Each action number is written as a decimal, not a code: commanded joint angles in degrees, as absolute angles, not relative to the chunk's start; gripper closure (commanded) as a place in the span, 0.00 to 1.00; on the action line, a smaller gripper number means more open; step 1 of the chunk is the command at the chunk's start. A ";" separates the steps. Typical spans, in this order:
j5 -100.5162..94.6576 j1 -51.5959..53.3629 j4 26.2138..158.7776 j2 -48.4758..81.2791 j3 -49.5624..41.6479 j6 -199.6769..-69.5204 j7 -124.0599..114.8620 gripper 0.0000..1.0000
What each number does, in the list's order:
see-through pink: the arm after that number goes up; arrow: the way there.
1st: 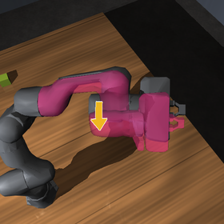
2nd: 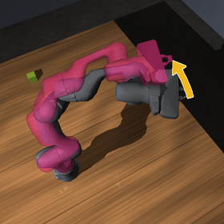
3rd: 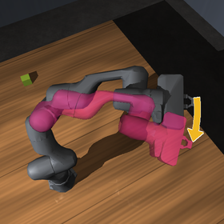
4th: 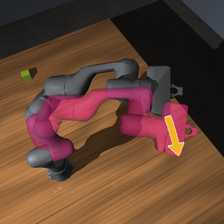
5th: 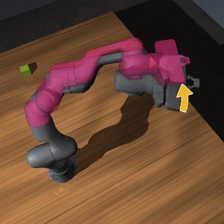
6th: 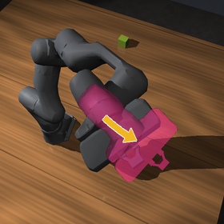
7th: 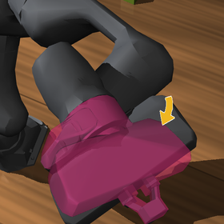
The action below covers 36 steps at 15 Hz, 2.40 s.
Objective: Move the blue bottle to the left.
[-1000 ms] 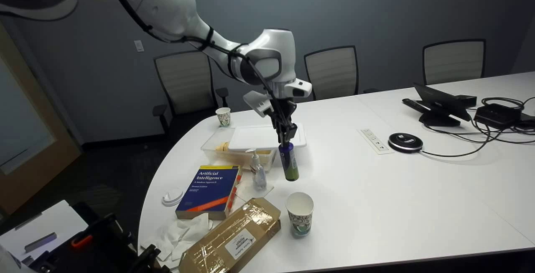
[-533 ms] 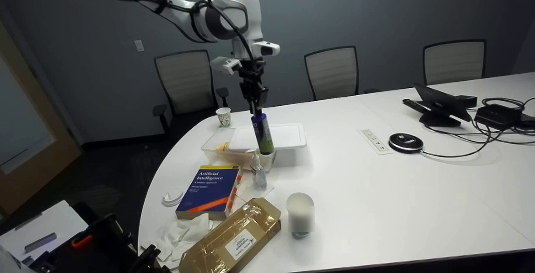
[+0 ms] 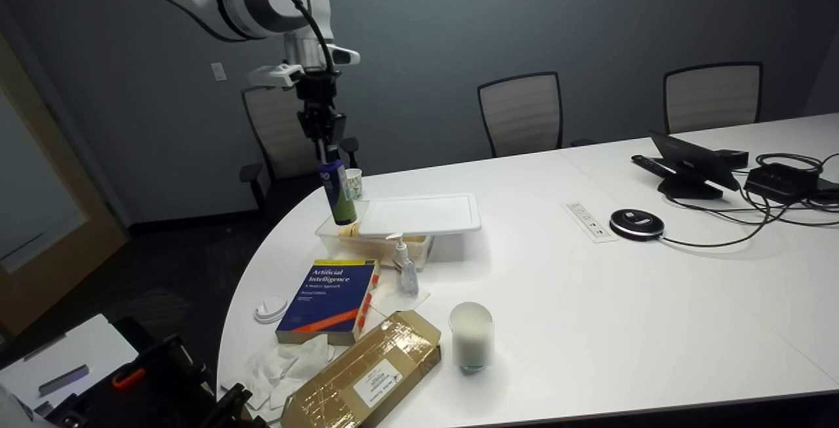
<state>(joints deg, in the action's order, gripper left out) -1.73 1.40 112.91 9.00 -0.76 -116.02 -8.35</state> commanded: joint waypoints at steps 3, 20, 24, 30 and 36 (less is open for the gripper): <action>-2.41 5.46 117.67 9.47 4.38 -117.05 -4.57 0.92; -1.30 11.21 118.96 26.62 12.79 -140.49 7.12 0.92; -4.80 12.76 117.48 31.74 11.03 -145.91 5.74 0.92; -7.26 13.35 114.74 35.66 9.79 -147.65 5.40 0.44; -5.76 12.44 112.98 35.15 10.76 -144.90 6.02 0.06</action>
